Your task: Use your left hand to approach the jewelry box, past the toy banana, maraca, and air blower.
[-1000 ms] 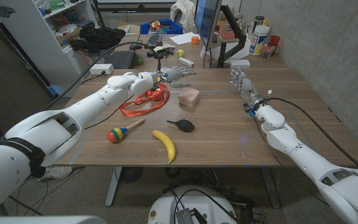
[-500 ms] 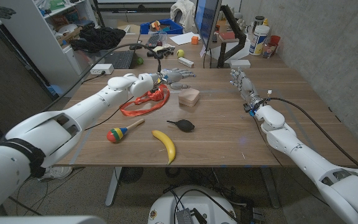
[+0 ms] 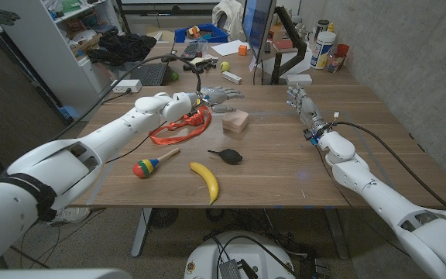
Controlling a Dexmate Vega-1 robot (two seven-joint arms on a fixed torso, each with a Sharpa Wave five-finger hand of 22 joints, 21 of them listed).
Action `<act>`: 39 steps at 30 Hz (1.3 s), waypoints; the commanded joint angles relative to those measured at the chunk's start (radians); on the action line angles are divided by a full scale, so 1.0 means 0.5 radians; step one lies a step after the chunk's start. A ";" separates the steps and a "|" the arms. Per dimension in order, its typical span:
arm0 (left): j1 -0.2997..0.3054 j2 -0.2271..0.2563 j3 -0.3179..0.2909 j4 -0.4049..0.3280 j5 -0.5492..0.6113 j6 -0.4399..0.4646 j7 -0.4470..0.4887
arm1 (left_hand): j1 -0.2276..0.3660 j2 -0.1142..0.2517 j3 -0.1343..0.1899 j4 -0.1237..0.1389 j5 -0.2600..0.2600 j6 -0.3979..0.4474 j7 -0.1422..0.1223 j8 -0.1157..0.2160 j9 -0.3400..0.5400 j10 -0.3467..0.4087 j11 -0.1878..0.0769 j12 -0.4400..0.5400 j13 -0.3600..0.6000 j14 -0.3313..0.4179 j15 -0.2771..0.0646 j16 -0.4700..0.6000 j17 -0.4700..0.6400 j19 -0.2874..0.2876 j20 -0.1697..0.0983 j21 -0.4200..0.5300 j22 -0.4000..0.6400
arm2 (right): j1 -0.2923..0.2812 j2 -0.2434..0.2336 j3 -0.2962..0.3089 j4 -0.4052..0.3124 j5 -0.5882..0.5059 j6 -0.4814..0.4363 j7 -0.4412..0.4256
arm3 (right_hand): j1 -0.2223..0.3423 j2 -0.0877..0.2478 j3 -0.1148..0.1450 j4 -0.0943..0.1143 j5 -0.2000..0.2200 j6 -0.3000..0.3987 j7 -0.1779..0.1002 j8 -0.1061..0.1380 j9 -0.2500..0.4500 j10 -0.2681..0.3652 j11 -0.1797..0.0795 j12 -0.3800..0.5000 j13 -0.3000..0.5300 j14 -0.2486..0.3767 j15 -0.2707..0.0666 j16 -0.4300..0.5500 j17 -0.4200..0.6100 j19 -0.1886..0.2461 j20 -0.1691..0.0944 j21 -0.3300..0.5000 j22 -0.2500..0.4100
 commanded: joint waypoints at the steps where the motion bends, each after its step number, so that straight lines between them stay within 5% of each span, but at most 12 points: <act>1: 0.011 -0.004 0.004 0.007 -0.006 0.001 -0.002 | 0.024 -0.016 0.001 -0.012 -0.006 0.019 0.002 0.016 0.007 -0.041 0.002 0.012 0.007 -0.169 -0.145 0.011 0.002 -0.097 0.011 -0.002 0.012 | -0.006 -0.007 0.003 -0.009 0.003 -0.004 0.004 | 0.018 0.145 -0.018 0.005 0.010 0.007 0.000 0.014 0.006 0.013 -0.002 0.011 0.009 0.003 -0.004 -0.002 0.003 0.002 0.000 -0.005 0.006; 39: -0.029 -0.027 0.040 0.114 -0.022 -0.055 0.016 | 0.035 -0.047 -0.027 -0.019 -0.030 0.045 0.002 0.016 0.006 -0.041 0.003 0.008 0.009 -0.163 -0.144 0.017 0.010 -0.090 0.012 -0.003 0.015 | -0.027 0.008 0.003 -0.015 -0.002 0.001 -0.034 | 0.018 0.141 -0.025 0.004 0.012 0.006 0.001 0.013 0.006 0.009 -0.001 0.009 0.009 -0.001 -0.002 -0.004 0.003 0.006 0.006 -0.024 0.007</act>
